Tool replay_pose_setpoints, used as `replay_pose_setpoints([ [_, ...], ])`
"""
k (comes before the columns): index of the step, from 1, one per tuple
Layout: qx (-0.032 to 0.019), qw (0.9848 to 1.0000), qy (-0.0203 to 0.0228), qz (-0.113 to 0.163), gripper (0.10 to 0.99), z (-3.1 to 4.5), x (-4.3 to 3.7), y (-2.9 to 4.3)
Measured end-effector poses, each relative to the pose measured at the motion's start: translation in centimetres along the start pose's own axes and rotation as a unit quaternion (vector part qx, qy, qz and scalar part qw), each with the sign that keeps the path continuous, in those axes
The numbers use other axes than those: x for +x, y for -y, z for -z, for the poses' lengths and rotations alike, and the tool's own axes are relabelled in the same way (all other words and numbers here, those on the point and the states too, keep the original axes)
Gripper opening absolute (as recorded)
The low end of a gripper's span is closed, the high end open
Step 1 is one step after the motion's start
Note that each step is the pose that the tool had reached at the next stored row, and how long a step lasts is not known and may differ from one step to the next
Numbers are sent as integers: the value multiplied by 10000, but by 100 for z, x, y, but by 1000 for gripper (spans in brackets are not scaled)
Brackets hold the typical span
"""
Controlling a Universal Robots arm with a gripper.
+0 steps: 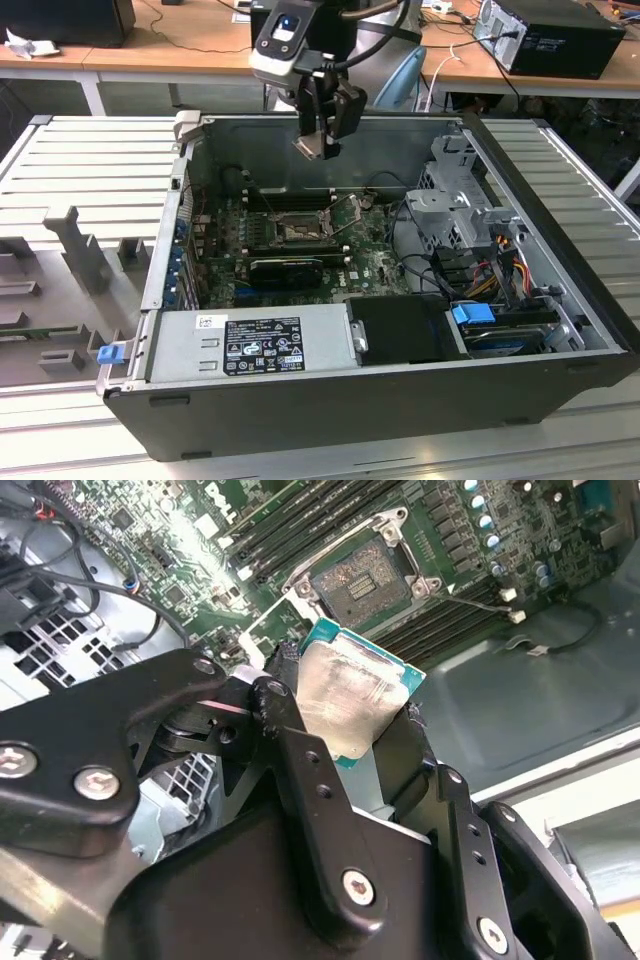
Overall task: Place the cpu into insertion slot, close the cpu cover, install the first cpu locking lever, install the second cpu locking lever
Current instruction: 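Place the cpu into insertion slot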
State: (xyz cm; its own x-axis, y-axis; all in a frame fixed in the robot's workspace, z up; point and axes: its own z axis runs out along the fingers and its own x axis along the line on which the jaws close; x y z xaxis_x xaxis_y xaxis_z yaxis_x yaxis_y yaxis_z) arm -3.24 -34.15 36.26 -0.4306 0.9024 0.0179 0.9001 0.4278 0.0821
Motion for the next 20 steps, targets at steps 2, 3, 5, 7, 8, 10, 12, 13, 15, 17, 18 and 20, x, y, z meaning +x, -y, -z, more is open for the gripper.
replay_pose_setpoints([
  [2, 2, 10000, 6, -89, 541, 0, 0, 0],
  [3, 2, 9999, 9, -137, 541, 0, 0, 0],
  [5, 3, 9997, 16, -231, 541, 0, 0, 0],
  [7, 4, 9993, 25, -367, 541, 0, 0, 0],
  [8, 5, 9990, 31, -450, 541, 0, 0, 0],
  [10, 5, 9985, 38, -541, 541, 0, 0, 0],
  [12, 6, 9978, 46, -660, 541, 0, 0, 0],
  [13, 6, 9976, 49, -696, 541, 0, 0, 0],
  [15, 6, 9970, 54, -770, 541, 0, 0, 0],
  [17, 5, 9961, 63, -880, 541, 0, 0, 0],
  [18, 5, 9958, 65, -915, 541, 0, 0, 0],
  [20, 4, 9949, 72, -1003, 541, 0, 0, 0],
])
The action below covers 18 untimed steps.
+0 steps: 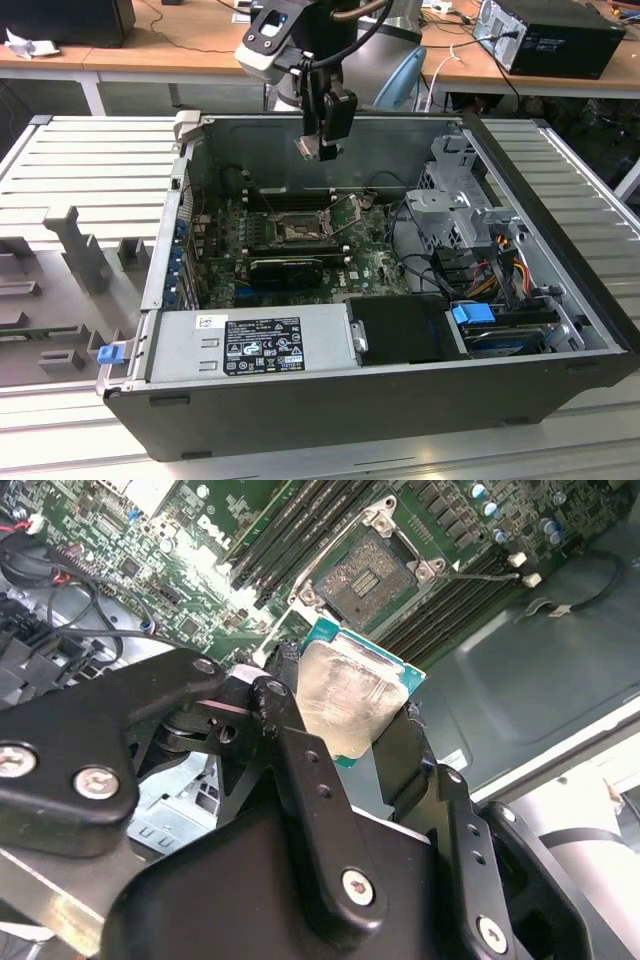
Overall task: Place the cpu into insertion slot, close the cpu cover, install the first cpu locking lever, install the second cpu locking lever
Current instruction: 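Place the cpu into insertion slot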
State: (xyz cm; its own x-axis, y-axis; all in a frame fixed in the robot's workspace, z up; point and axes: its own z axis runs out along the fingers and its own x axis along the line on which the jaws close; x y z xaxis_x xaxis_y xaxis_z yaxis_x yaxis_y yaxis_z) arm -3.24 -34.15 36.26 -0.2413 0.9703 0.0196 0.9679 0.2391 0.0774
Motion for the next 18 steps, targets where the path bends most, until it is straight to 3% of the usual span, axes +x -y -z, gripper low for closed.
replay_pose_setpoints([
  [13, -5, 9982, 44, -590, 541, 0, 0, 0],
  [18, -6, 9958, 67, -908, 541, -1, 0, 0],
])
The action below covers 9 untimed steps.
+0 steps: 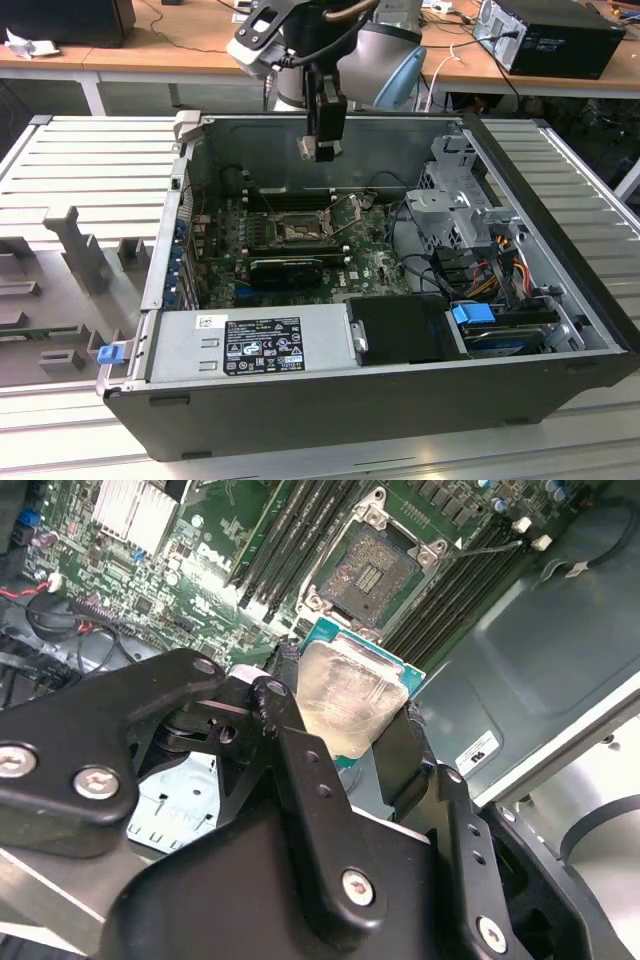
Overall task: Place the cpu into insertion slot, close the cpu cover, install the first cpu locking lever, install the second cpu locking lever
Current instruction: 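Place the cpu into insertion slot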
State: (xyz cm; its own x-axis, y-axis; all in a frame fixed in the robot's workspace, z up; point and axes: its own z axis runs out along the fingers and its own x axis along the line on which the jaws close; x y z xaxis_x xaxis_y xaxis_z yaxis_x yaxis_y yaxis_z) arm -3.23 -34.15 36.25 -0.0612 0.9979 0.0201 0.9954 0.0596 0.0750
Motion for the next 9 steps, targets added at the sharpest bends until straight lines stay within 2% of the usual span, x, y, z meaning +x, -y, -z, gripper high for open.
replay_pose_setpoints([
  [9, 18, 9996, 23, -289, 541, -42, -1, 5],
])
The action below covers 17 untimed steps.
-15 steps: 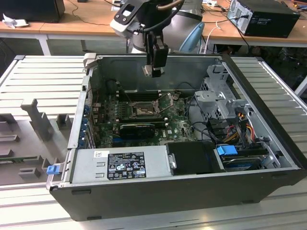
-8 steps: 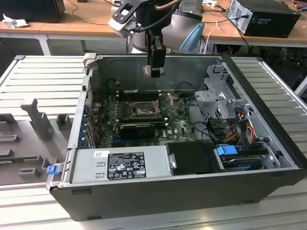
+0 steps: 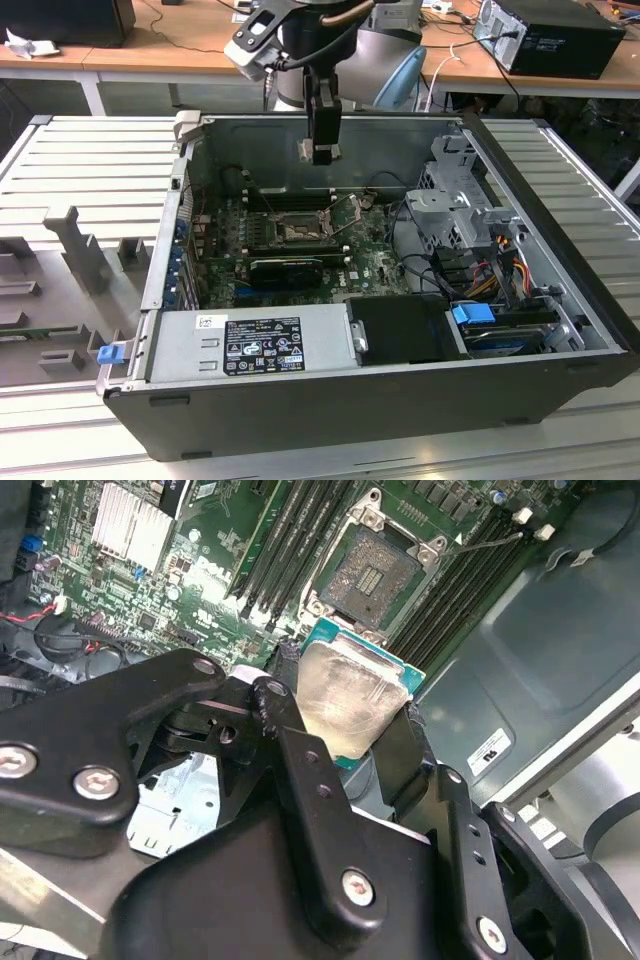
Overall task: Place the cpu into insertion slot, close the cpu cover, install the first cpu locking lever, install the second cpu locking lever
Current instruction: 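Place the cpu into insertion slot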
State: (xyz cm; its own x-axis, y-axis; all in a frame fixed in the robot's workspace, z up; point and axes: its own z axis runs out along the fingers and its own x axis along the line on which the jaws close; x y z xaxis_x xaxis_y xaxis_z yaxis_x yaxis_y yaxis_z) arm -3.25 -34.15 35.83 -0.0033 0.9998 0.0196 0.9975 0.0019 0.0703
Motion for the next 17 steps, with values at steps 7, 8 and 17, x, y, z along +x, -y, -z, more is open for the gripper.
replay_pose_setpoints([
  [7, 5, 10000, 1, -20, 541, -28, -1, 2],
  [8, 5, 10000, 1, -20, 541, -37, -1, 2],
  [17, 8, 10000, 2, -20, 541, -129, -3, 9],
])
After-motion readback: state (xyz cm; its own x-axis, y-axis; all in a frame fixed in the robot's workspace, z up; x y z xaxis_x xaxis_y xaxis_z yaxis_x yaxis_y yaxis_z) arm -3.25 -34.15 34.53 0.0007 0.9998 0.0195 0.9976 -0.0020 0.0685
